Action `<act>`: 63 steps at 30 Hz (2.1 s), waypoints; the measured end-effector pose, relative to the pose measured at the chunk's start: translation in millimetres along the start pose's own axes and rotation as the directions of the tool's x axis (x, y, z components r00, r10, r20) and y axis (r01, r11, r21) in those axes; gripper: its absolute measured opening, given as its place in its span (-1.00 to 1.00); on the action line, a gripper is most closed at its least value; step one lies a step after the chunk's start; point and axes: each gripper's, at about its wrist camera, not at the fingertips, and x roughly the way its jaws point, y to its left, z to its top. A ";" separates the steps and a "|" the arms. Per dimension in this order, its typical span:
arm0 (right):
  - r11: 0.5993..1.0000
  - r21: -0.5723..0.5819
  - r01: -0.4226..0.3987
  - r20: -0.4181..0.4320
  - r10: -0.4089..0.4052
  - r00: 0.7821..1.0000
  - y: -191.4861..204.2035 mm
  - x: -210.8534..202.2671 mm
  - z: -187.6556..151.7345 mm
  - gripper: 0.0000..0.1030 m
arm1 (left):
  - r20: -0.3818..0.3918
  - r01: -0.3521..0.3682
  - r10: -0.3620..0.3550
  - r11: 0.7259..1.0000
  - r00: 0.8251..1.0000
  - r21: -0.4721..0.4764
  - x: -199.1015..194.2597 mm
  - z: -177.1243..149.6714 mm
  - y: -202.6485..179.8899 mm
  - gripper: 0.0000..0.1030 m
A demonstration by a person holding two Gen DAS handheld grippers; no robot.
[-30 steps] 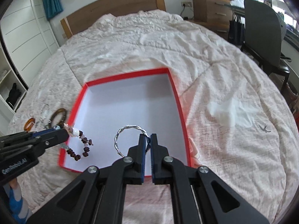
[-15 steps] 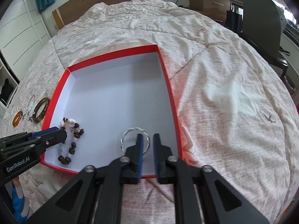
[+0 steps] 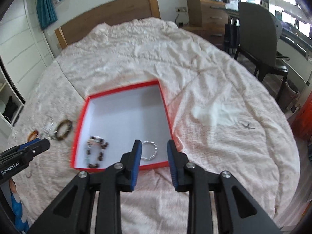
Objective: Organize jewelry
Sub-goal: 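Open the right tool to drop the twisted bangle while the left tool releases the beaded bracelet, then grasp the large silver hinged bangle with the left tool while the right tool grasps a small silver ring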
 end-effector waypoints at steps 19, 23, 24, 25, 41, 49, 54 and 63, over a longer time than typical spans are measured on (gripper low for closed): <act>0.977 -0.127 -0.172 0.157 0.191 0.969 117.6 -144.5 -35.3 -0.50 | 0.214 -0.223 0.244 0.967 0.946 -0.120 -209.4 -50.3 144.4 0.26; 0.964 -0.159 -0.214 0.145 0.237 0.961 142.2 -152.4 -46.5 -0.50 | 0.209 -0.261 0.289 0.954 0.934 -0.149 -217.4 -64.5 167.7 0.26; 0.959 -0.171 -0.224 0.137 0.248 0.959 148.3 -150.4 -49.0 -0.50 | 0.203 -0.263 0.291 0.952 0.935 -0.155 -216.6 -66.4 172.3 0.26; 0.954 -0.181 -0.239 0.127 0.264 0.956 154.6 -147.1 -51.6 -0.50 | 0.192 -0.265 0.295 0.950 0.936 -0.167 -213.0 -68.9 179.3 0.25; 0.908 -0.236 -0.345 -0.122 0.325 0.938 244.6 -15.7 -80.5 -0.52 | -0.016 -0.271 0.278 0.921 0.960 -0.281 -83.9 -90.9 283.5 -0.12; 0.896 -0.261 -0.358 -0.239 0.300 0.924 285.3 56.0 -91.7 -0.52 | -0.057 -0.196 0.188 0.953 0.981 -0.230 -25.5 -86.6 300.4 -0.22; 0.895 -0.260 -0.364 -0.278 0.291 0.915 298.2 86.8 -94.6 -0.53 | -0.070 -0.157 0.146 0.970 0.987 -0.188 2.1 -79.8 306.6 -0.22; 0.900 -0.260 -0.350 -0.309 0.266 0.913 304.4 117.1 -98.7 -0.53 | -0.135 -0.105 0.088 0.986 0.987 -0.127 40.2 -91.2 312.6 -0.29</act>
